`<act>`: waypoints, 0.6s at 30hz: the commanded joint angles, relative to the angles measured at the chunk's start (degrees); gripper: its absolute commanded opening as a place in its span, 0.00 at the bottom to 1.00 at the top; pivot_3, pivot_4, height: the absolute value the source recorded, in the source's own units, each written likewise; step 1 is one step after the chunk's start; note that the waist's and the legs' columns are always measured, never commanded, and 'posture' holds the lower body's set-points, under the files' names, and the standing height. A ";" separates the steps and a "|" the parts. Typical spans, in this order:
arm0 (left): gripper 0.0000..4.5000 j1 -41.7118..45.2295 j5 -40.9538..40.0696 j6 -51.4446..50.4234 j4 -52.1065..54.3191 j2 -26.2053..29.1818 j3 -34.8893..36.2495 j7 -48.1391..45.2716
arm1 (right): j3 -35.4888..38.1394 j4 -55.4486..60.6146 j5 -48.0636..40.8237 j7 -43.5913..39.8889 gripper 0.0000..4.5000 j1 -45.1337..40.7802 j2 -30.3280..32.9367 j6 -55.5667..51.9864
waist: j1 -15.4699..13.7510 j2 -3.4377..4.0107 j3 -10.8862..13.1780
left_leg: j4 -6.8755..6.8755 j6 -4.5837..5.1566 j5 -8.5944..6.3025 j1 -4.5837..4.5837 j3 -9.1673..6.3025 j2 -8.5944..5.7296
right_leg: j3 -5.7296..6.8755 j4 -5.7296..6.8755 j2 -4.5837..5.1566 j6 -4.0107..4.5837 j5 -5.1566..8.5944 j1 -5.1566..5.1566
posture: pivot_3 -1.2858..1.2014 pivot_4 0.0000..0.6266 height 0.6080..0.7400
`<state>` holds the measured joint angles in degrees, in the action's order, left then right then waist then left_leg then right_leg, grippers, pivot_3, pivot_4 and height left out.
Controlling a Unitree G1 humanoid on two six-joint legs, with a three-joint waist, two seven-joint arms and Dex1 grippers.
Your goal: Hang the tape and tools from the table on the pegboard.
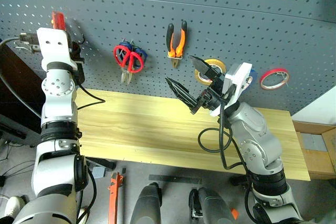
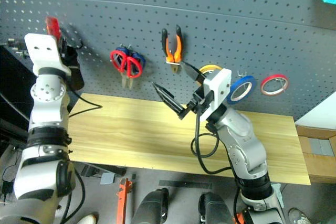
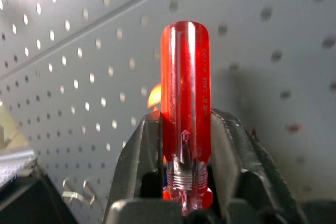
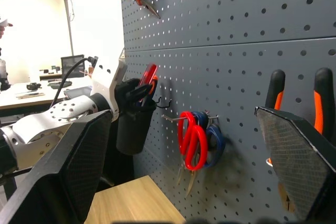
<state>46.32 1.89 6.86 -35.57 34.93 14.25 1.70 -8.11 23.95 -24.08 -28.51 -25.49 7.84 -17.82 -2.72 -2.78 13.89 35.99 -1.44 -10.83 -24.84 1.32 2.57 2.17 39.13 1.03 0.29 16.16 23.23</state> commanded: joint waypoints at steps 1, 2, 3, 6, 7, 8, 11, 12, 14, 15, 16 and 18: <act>0.55 -0.35 -1.47 -1.25 4.98 0.38 1.71 0.14 | 0.30 2.64 -1.08 -0.08 1.00 -0.16 0.12 0.24 | -0.22 0.00 0.00 | 0.00 0.00 0.00 0.00 -0.02 0.00 | 0.01 0.00 0.00 0.00 0.00 0.00 | 0.58 0.40 1.00; 0.62 -0.50 -1.55 -1.65 5.43 0.33 1.73 0.29 | 0.32 2.60 -1.06 -0.12 1.00 -0.19 0.14 0.24 | -0.27 0.00 0.01 | 0.00 0.00 0.00 0.00 -0.04 0.00 | 0.02 0.00 0.00 0.00 0.00 0.00 | 0.58 0.40 1.00; 0.70 -0.61 -1.59 -1.99 5.78 0.31 1.72 0.43 | 0.32 2.57 -1.04 -0.16 1.00 -0.22 0.17 0.26 | -0.32 0.00 0.00 | 0.00 0.00 0.00 0.00 -0.04 0.00 | 0.02 0.00 0.00 0.00 0.00 0.00 | 0.58 0.40 1.00; 0.94 -0.75 -1.62 -2.83 6.44 0.08 1.74 0.67 | 0.33 2.34 -0.92 -0.35 1.00 -0.33 0.23 0.44 | -0.39 0.00 0.00 | 0.00 0.00 0.00 -0.01 -0.05 -0.01 | 0.02 -0.01 0.00 0.00 0.00 -0.02 | 0.58 0.39 1.00; 0.98 -0.80 -1.64 -3.15 6.77 -0.01 1.76 0.72 | 0.34 2.30 -0.88 -0.39 1.00 -0.38 0.25 0.47 | -0.39 0.00 0.01 | 0.00 0.00 0.00 0.00 -0.05 -0.02 | 0.02 -0.01 0.00 0.00 0.00 -0.03 | 0.58 0.39 1.00; 0.98 -0.85 -1.65 -3.38 7.03 -0.06 1.77 0.75 | 0.34 2.28 -0.87 -0.41 1.00 -0.41 0.26 0.49 | -0.41 0.00 0.01 | 0.00 0.00 0.00 0.00 -0.06 -0.02 | 0.03 -0.01 0.00 0.00 0.00 -0.03 | 0.58 0.39 1.00; 0.98 -1.27 -3.15 -6.21 9.13 -0.85 2.40 0.20 | 0.46 2.48 -0.74 -0.55 1.00 -0.47 0.63 0.52 | -0.39 0.00 0.00 | 0.00 0.00 0.00 0.00 -0.06 -0.02 | 0.03 -0.02 0.00 0.00 0.00 -0.03 | 0.58 0.38 1.00; 0.98 -1.68 -3.67 -7.11 10.25 -1.10 2.63 -0.04 | 0.54 2.56 -0.68 -0.64 1.00 -0.37 0.84 0.60 | -0.37 -0.01 0.00 | 0.00 0.00 0.00 0.00 -0.06 -0.02 | 0.03 -0.02 0.00 0.00 0.00 -0.03 | 0.58 0.36 1.00; 0.98 -3.45 -4.53 -9.12 14.28 -1.56 3.00 -0.57 | 1.18 3.27 -0.97 -0.86 1.00 -0.06 1.74 0.41 | -0.37 -0.01 0.00 | 0.00 0.00 0.00 0.00 -0.05 -0.01 | 0.02 -0.02 0.00 0.00 0.00 -0.03 | 0.58 0.35 1.00; 0.98 -4.54 -5.68 -10.63 16.99 -2.14 3.34 -1.02 | 1.58 3.84 -1.17 -1.02 1.00 0.19 2.43 0.18 | -0.37 -0.02 -0.01 | 0.00 -0.01 0.01 -0.01 -0.06 -0.01 | 0.02 -0.02 0.01 0.00 0.00 -0.03 | 0.58 0.33 1.00; 0.98 -5.45 -6.64 -12.19 19.62 -2.66 3.59 -1.33 | 1.99 4.48 -1.40 -1.06 1.00 0.34 3.09 -0.13 | -0.39 -0.02 -0.01 | 0.00 -0.04 0.02 -0.01 -0.05 -0.01 | 0.01 -0.02 0.01 0.00 0.00 -0.03 | 0.58 0.33 1.00; 0.98 -7.25 -8.37 -15.58 25.56 -3.91 3.53 -2.04 | 2.60 5.45 -1.42 -0.84 1.00 0.66 4.56 -0.80 | -0.39 -0.05 -0.04 | 0.00 -0.17 0.10 -0.01 -0.06 -0.01 | 0.02 -0.03 0.02 0.01 0.00 -0.03 | 0.58 0.29 1.00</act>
<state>39.07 -4.91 -6.96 -16.46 30.99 16.65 0.31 -7.10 25.95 -24.33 -29.29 -25.11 11.73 -18.43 -3.11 -2.82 13.85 35.99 -1.63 -10.72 -24.85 1.25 2.56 2.19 39.10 1.05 0.29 16.15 23.20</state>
